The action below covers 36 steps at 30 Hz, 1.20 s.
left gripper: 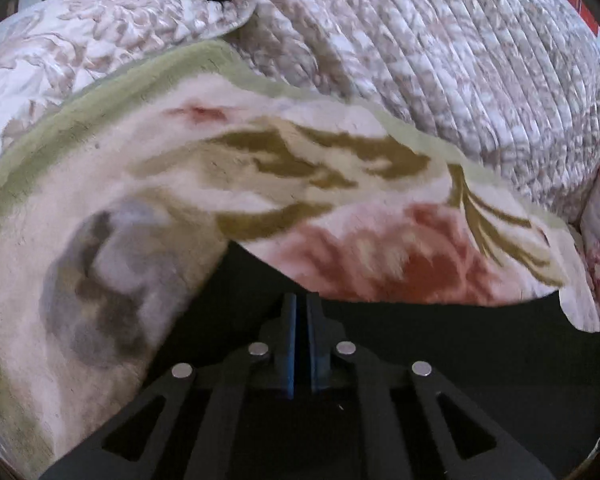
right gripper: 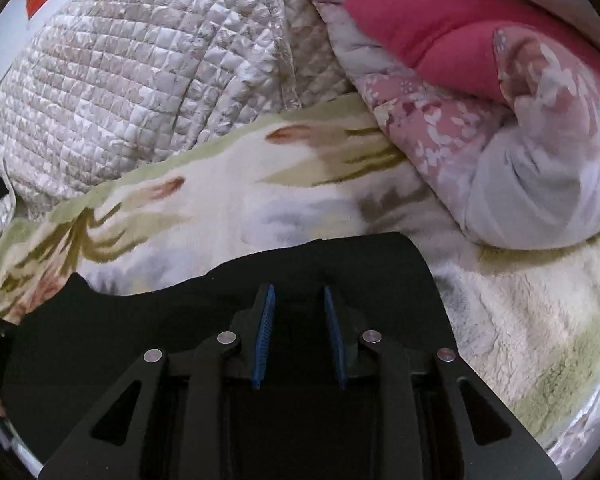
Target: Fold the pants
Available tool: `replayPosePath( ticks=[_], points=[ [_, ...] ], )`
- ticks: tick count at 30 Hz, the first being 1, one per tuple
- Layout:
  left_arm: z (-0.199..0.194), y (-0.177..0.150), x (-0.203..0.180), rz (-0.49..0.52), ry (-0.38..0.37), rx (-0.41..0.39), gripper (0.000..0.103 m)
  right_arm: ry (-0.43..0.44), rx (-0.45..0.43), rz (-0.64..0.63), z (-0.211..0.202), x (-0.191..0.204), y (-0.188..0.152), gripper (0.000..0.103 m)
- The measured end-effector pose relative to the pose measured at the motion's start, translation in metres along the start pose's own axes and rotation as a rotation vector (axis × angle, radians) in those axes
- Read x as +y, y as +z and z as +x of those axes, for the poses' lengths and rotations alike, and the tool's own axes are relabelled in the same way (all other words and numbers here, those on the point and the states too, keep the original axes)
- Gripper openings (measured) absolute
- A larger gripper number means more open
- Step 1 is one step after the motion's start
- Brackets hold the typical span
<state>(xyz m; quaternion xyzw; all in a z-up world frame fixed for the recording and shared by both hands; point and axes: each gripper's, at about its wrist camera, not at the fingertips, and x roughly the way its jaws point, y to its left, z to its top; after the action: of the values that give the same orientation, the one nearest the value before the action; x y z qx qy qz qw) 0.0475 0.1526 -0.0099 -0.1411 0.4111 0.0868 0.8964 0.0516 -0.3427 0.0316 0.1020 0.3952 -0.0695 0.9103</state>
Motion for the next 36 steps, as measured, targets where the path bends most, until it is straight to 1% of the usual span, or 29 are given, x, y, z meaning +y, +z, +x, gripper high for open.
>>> replayPosePath(
  ticks=[2,4,5,6,7,8,9,10,12,14,15,16,19,23,26,30,32,33,36],
  points=[
    [-0.002,-0.001,-0.002,0.004,0.014,-0.012,0.009,-0.020,-0.023,-0.011,-0.003,0.006,0.000,0.025],
    [-0.005,-0.001,-0.005,0.007,0.031,-0.028,0.009,-0.012,-0.069,0.002,-0.012,0.006,0.001,0.027],
    [-0.006,-0.001,-0.006,0.008,0.035,-0.034,0.010,-0.033,-0.078,0.002,-0.013,0.005,0.003,0.028],
    [-0.007,-0.002,-0.007,0.009,0.035,-0.038,0.011,-0.063,-0.071,0.001,-0.009,0.003,0.005,0.030],
    [-0.008,-0.002,-0.009,0.013,0.036,-0.038,0.014,-0.079,-0.044,0.012,-0.003,-0.001,0.005,0.030],
    [-0.007,0.000,-0.012,0.020,0.036,-0.038,0.017,-0.073,-0.025,0.036,0.000,-0.006,0.005,0.030],
    [-0.008,0.000,-0.015,0.030,0.034,-0.039,0.017,-0.056,-0.021,0.066,0.000,-0.010,0.004,0.030],
    [-0.012,-0.003,-0.021,0.042,0.023,-0.043,0.017,-0.053,-0.033,0.071,-0.004,-0.011,0.004,0.030],
    [-0.021,-0.005,-0.031,0.069,0.001,-0.055,0.017,-0.048,-0.061,0.049,-0.014,-0.006,0.003,0.030],
    [-0.032,-0.010,-0.044,0.109,-0.009,-0.074,0.022,-0.008,-0.079,0.025,-0.022,0.002,-0.002,0.036],
    [-0.037,-0.013,-0.051,0.127,-0.019,-0.083,0.024,0.021,-0.083,0.004,-0.025,0.009,-0.006,0.043],
    [-0.042,-0.016,-0.057,0.141,-0.032,-0.088,0.025,0.040,-0.082,-0.015,-0.026,0.016,-0.010,0.045],
    [-0.055,-0.026,-0.072,0.174,-0.070,-0.094,0.025,0.105,-0.051,-0.103,-0.027,0.045,-0.026,0.046],
    [-0.070,-0.043,-0.088,0.212,-0.094,-0.099,0.027,0.183,-0.020,-0.215,-0.029,0.085,-0.052,0.046],
    [-0.075,-0.058,-0.097,0.234,-0.105,-0.082,0.027,0.237,0.006,-0.286,-0.032,0.115,-0.075,0.046],
    [-0.076,-0.075,-0.106,0.272,-0.111,-0.067,0.027,0.258,0.008,-0.395,-0.038,0.148,-0.100,0.045],
    [-0.072,-0.081,-0.109,0.290,-0.113,-0.049,0.028,0.256,0.030,-0.438,-0.034,0.159,-0.109,0.046],
    [-0.069,-0.084,-0.111,0.298,-0.114,-0.038,0.028,0.242,0.038,-0.453,-0.030,0.162,-0.112,0.047],
    [-0.060,-0.091,-0.114,0.307,-0.112,-0.004,0.028,0.227,0.022,-0.481,-0.029,0.165,-0.114,0.052]
  ],
)
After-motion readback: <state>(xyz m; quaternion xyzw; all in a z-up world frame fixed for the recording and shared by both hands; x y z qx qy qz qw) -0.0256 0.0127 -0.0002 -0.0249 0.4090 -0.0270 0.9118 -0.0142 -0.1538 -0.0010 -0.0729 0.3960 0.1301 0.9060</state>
